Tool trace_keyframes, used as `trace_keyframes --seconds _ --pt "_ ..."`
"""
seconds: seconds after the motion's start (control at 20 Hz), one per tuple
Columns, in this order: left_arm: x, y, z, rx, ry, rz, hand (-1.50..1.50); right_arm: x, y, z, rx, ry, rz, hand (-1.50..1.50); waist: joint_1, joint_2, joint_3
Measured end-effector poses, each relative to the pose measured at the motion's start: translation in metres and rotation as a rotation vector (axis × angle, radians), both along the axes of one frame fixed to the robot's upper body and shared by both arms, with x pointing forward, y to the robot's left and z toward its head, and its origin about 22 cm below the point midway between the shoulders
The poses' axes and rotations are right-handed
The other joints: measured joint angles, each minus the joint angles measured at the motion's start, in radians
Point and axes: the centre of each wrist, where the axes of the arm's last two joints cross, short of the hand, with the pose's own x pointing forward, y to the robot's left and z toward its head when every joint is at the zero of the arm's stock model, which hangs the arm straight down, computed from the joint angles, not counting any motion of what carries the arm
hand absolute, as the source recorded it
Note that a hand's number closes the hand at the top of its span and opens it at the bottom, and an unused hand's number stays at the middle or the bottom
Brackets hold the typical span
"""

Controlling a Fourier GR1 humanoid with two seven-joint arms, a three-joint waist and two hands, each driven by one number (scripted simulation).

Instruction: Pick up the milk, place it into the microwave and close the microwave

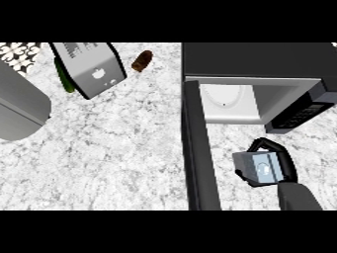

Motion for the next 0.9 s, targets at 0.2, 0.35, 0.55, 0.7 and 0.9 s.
trace_keyframes --seconds 0.2,0.35,0.55,0.7,0.9 --pt "-0.001 0.002 0.0 -0.003 0.004 -0.002 -1.5 0.024 0.006 0.015 -0.013 -0.052 0.003 1.5 0.001 0.0 0.0" --pt "-0.001 0.003 0.0 -0.002 0.006 -0.002 -1.5 0.04 0.011 0.025 -0.017 -0.086 0.0 1.5 0.001 0.0 0.0" --pt "0.002 0.005 0.0 -0.002 0.001 -0.006 -1.5 0.067 0.008 0.047 -0.04 -0.103 -0.003 1.5 0.005 0.003 0.0" --pt "0.004 0.009 0.001 0.006 0.002 -0.007 -1.5 0.071 0.013 0.048 -0.037 -0.081 -0.009 1.5 -0.004 0.0 -0.002" --pt "0.008 0.011 -0.001 -0.002 -0.013 -0.017 -1.5 0.073 0.014 0.048 -0.034 -0.064 -0.01 1.5 -0.007 -0.003 -0.005"
